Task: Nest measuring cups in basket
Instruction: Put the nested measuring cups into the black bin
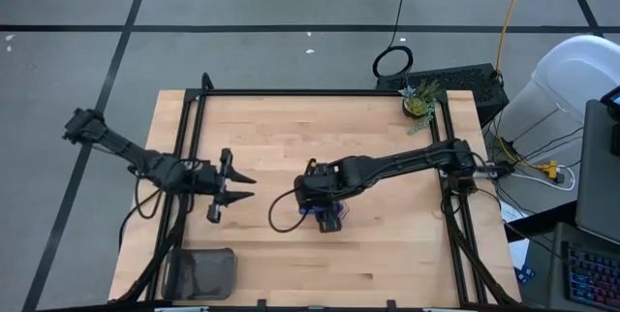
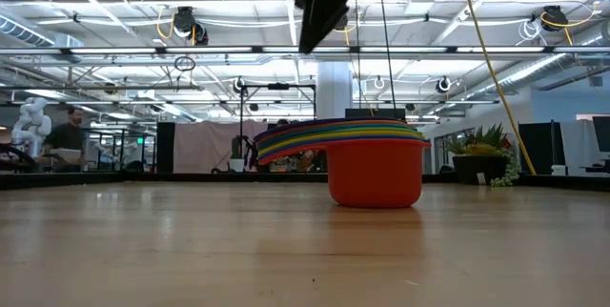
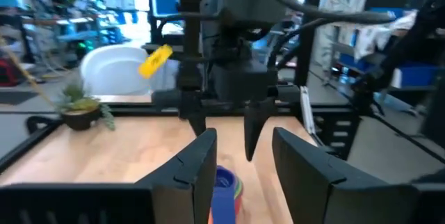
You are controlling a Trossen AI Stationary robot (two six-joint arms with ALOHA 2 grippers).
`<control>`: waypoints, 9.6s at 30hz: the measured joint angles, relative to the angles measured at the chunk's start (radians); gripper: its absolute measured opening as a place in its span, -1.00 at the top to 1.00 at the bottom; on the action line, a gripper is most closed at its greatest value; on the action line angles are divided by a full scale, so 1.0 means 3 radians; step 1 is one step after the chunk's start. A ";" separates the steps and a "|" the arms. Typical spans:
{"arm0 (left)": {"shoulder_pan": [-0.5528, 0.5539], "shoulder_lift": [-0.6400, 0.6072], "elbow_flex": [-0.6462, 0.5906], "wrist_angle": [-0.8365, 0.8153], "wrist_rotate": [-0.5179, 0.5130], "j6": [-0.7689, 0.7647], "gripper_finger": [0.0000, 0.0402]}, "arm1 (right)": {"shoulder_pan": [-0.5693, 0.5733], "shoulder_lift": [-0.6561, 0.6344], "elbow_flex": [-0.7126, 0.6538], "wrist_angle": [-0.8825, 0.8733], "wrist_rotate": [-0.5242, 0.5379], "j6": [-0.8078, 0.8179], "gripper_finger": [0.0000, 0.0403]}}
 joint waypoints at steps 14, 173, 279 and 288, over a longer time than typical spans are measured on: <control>0.0378 0.0039 -0.0010 0.0002 0.0584 -0.0034 0.29 | -0.0059 0.0312 0.0002 0.0244 -0.0118 0.0073 -0.26; 0.0885 0.4291 0.3432 -0.3143 0.1048 -0.0414 -0.01 | -0.0195 -0.3221 -0.3417 0.0897 0.0849 0.1212 -0.26; 0.1018 0.4868 0.4586 -0.4260 0.1220 0.0105 -0.04 | -0.0196 -0.3220 -0.3413 0.1044 0.0838 0.1149 -0.26; 0.1015 0.4944 0.4587 -0.4195 0.1235 0.0125 -0.04 | -0.0196 -0.3220 -0.3413 0.0998 0.0838 0.1146 -0.26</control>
